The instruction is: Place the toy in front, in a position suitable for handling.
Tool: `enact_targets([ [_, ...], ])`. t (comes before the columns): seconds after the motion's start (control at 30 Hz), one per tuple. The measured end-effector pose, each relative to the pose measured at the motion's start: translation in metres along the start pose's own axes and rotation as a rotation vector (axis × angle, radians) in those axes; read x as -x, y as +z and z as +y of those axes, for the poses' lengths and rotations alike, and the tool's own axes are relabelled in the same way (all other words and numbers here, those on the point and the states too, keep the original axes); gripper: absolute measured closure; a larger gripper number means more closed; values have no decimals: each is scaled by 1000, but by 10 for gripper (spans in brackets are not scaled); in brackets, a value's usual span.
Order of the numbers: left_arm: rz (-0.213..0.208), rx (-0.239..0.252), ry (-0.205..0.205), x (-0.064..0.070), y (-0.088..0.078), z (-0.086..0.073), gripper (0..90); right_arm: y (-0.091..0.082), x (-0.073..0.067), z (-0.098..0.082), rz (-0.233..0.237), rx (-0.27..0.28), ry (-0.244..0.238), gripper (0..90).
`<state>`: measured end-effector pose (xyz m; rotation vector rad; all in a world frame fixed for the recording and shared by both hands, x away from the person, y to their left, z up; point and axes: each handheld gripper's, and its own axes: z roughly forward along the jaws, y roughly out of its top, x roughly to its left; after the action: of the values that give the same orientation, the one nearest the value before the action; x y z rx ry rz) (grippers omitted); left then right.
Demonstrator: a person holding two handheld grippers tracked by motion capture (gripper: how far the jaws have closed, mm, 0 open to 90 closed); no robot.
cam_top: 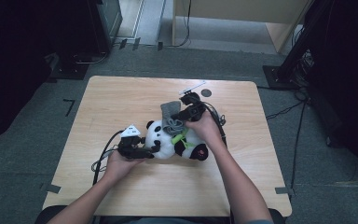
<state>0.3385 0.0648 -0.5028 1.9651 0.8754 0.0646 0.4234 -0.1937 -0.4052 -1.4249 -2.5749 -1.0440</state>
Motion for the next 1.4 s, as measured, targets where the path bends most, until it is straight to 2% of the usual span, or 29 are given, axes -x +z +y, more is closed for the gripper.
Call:
enact_targets([
  [0.13, 0, -4, 2, 0, 0, 1, 379, -16, 15, -5, -18, 43, 17, 767],
  [0.17, 0, -4, 0, 0, 0, 1, 379, -24, 18, -5, -43, 54, 30, 770],
  [0.2, 0, -5, -1, 0, 0, 1, 379, -24, 18, -5, -43, 54, 30, 775],
  [0.23, 0, -6, -1, -1, 0, 1, 379, -28, 21, -5, -62, 58, 31, 781],
  [0.27, 0, -7, -4, -1, 0, 1, 379, -36, 29, -6, -105, 49, 41, 785],
  [0.3, -2, -6, -4, -1, 0, 1, 379, -36, 29, -6, -105, 49, 41, 785],
  [0.43, 3, -3, 8, 0, 0, 1, 377, -50, 47, -14, -138, 47, 75, 786],
  [0.5, 1, -2, 6, 0, 0, 1, 377, -57, 51, -14, -192, 68, 75, 787],
  [0.53, 2, -1, 5, 0, 0, 1, 377, -61, 52, -14, -201, 82, 78, 788],
  [0.63, 1, 2, 0, -1, 1, 1, 374, -72, 51, -9, -159, 147, 104, 789],
  [0.77, 3, 6, 1, 0, 1, 2, 369, -76, 28, 5, -97, 211, 61, 788],
  [0.9, 3, 5, 2, 0, 1, 2, 363, -69, -3, 22, 4, 246, 10, 788],
  [0.97, 2, 5, 2, 0, 1, 2, 361, -60, -19, 29, 88, 254, 1, 786],
  [1.0, 2, 4, 3, 0, 1, 2, 360, -55, -24, 31, 115, 253, 1, 786],
  [1.07, 4, 3, 7, 0, 1, 2, 360, -40, -35, 33, 164, 216, -3, 786],
  [1.13, 4, -1, 6, 0, 0, 2, 361, -16, -41, 32, 180, 151, -7, 785],
  [1.17, 4, -2, 6, 0, 0, 2, 363, 3, -39, 28, 169, 92, 6, 785],
  [1.2, 4, -4, 5, 0, 0, 2, 363, 3, -39, 28, 169, 92, 6, 785],
  [1.23, 6, -10, 7, 0, 0, 2, 363, 13, -36, 24, 166, 56, 21, 785],
  [1.27, 7, -12, 6, 0, 0, 3, 365, 24, -32, 18, 125, 13, 21, 782],
  [1.33, 7, -16, -2, -1, 0, 3, 367, 28, -28, 11, 89, 6, 5, 775],
  [1.37, 10, -19, 2, 0, 0, 3, 368, 26, -24, 9, 107, 26, 22, 775],
  [1.4, 11, -19, -1, 0, 1, 4, 369, 23, -21, 7, 98, 25, 29, 774],
])
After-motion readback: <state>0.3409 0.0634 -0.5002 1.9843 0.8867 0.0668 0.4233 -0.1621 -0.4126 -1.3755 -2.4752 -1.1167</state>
